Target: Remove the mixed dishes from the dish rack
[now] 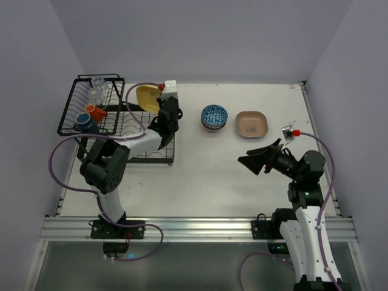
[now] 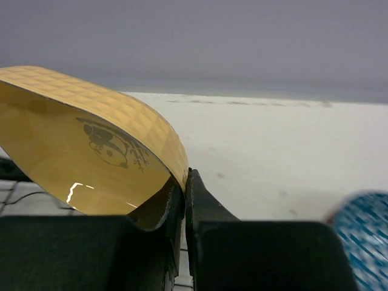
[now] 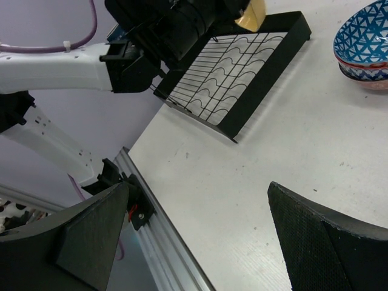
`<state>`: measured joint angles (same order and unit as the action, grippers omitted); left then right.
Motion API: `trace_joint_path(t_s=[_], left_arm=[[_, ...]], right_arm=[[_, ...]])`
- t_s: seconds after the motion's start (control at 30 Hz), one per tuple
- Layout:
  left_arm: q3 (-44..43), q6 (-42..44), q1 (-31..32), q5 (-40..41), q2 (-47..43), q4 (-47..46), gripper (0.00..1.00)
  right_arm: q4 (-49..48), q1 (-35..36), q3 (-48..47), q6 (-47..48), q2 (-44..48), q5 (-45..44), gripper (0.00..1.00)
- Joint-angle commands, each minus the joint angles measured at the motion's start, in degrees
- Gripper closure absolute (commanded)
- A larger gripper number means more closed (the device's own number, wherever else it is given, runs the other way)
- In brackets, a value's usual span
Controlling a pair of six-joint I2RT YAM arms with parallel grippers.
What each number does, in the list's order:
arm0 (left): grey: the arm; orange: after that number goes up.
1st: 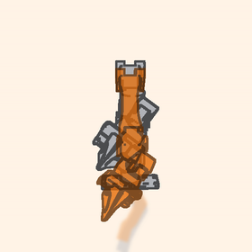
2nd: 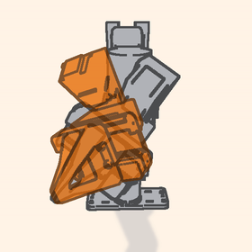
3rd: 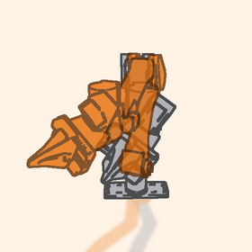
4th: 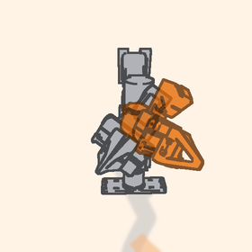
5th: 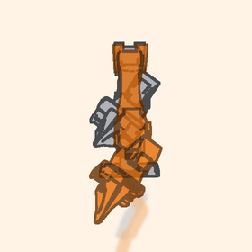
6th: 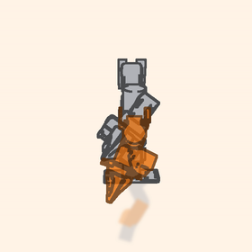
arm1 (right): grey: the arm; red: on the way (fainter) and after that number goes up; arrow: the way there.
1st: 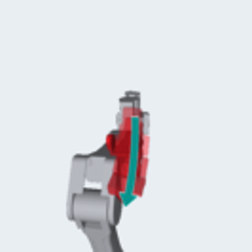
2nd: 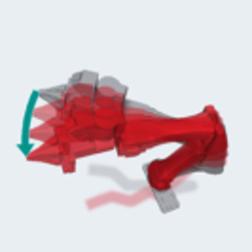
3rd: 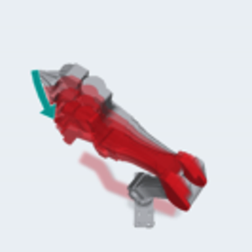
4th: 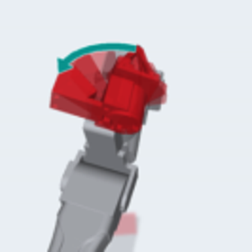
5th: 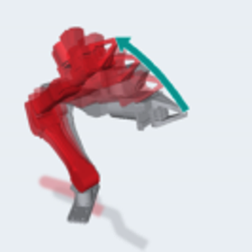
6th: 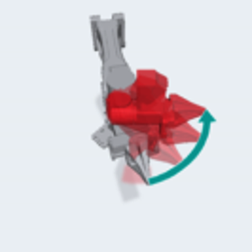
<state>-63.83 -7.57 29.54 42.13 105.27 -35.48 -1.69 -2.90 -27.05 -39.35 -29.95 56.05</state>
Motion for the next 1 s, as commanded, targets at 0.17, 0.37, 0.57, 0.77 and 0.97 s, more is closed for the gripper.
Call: trace_joint_path(t_s=[0.17,0.37,0.57,0.77,0.97], left_arm=[[8.28,6.52,12.64,-27.35,-15.87,0.94,1.0],[15.65,10.46,27.47,-39.31,-28.44,15.16,1.0],[22.88,16.8,46.3,-38.53,-41.45,35.72,1.0],[19.2,26.38,61.16,-29.93,-47.19,54.09,1.0],[8.99,29.54,61.52,-29.21,-34.8,76.07,1.0]], right_arm=[[4.5,0.08,-3.97,-2.83,4.2,-6.38,0.01],[7.67,0.08,-5.64,-3.89,5.53,-13.86,0.01],[11.89,0.08,-7.66,2.17,0.17,-12.37,0.01],[16.28,0.52,-11.45,9.65,-6.33,-6.96,0.05],[21.1,16.56,-14.68,15.17,-13.54,-12.97,0.08]])
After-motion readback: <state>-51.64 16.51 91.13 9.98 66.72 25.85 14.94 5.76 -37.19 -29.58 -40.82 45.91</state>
